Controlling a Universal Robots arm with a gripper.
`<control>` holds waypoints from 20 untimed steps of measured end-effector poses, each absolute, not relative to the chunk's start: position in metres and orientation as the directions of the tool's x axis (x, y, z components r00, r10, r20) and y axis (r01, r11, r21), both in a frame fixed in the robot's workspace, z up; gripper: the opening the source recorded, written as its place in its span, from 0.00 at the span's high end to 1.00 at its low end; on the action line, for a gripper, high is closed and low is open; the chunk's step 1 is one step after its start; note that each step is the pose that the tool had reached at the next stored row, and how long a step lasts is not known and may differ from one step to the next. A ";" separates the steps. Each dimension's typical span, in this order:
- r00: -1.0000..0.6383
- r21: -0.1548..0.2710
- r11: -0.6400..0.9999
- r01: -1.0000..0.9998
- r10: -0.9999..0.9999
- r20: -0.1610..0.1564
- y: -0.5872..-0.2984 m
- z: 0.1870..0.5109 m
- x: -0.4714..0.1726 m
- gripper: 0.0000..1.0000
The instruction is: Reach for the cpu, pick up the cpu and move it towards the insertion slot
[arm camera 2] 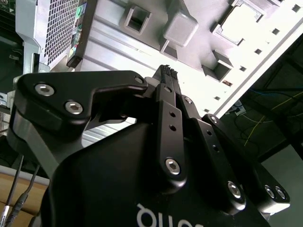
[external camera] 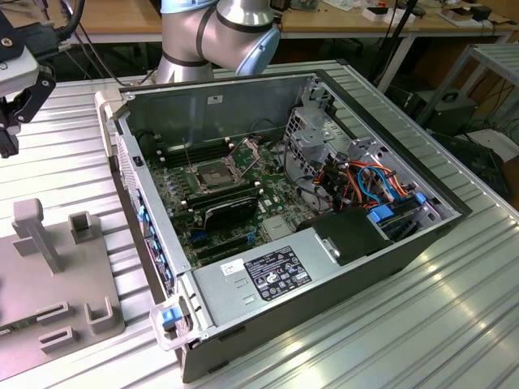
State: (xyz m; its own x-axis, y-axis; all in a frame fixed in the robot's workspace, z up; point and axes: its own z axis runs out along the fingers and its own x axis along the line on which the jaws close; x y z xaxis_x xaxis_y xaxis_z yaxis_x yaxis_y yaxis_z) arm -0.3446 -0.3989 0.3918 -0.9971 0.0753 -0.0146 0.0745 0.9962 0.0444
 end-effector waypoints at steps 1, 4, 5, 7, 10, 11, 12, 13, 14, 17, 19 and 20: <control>-0.997 0.044 0.996 0.075 0.075 -0.015 -0.399 0.392 -0.345 0.89; -0.997 0.044 0.996 0.075 0.075 -0.015 -0.399 0.392 -0.346 0.89; -0.997 0.044 0.996 0.075 0.075 -0.015 -0.399 0.392 -0.346 0.89; -0.997 0.044 0.996 0.075 0.075 -0.015 -0.399 0.392 -0.346 0.89; -0.997 0.044 0.996 0.075 0.075 -0.015 -0.399 0.392 -0.346 0.89; -0.997 0.044 0.996 0.075 0.075 -0.015 -0.399 0.392 -0.347 0.89; -0.997 0.044 0.996 0.075 0.075 -0.015 -0.399 0.392 -0.347 0.89; -0.997 0.044 0.996 0.075 0.075 -0.015 -0.399 0.392 -0.347 0.89; -0.997 0.044 0.996 0.074 0.075 -0.015 -0.399 0.392 -0.348 0.89; -0.997 0.044 0.996 0.075 0.075 -0.015 -0.401 0.392 -0.351 0.89; -0.997 0.044 0.996 0.075 0.075 -0.015 -0.401 0.392 -0.352 0.89; -0.997 0.044 0.996 0.075 0.075 -0.015 -0.401 0.392 -0.352 0.89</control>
